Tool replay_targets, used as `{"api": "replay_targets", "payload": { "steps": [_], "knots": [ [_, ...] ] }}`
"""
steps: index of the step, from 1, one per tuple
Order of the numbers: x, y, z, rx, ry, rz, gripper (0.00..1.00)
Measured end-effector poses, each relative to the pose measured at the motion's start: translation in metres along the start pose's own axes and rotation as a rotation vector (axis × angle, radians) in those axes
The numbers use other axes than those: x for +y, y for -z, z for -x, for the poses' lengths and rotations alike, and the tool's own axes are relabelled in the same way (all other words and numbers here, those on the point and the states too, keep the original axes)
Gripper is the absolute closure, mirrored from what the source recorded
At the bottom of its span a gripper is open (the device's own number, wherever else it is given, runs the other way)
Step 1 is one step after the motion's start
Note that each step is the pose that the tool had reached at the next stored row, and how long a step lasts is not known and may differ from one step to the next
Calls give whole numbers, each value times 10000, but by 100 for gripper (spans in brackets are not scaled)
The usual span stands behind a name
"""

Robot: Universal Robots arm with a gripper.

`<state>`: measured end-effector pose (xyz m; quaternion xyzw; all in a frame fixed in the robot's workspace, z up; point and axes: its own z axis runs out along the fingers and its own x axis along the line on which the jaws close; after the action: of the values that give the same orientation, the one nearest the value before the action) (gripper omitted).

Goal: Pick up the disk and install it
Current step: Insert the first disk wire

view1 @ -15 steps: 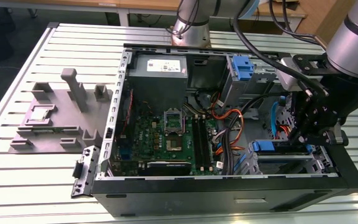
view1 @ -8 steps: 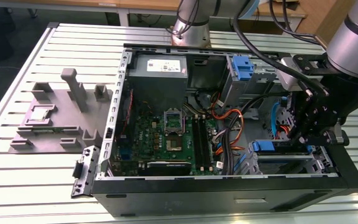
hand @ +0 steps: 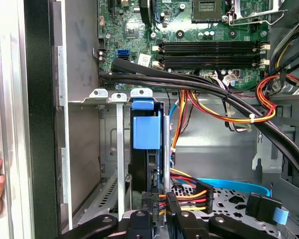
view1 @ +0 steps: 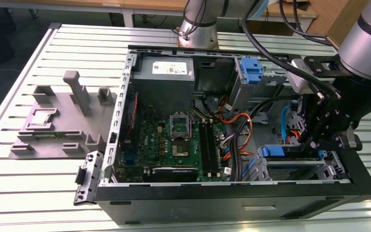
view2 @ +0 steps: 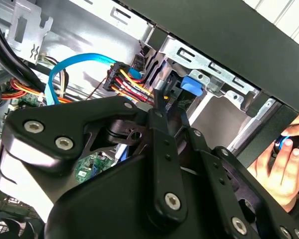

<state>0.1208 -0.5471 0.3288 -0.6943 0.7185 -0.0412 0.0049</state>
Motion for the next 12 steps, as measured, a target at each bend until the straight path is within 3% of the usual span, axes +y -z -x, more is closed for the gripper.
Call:
{"api": "replay_targets", "payload": {
  "steps": [5,12],
  "knots": [
    [-1,22,-1,3,0,0,76],
    [-6,101,-5,-11,0,19,76]
  ]
}}
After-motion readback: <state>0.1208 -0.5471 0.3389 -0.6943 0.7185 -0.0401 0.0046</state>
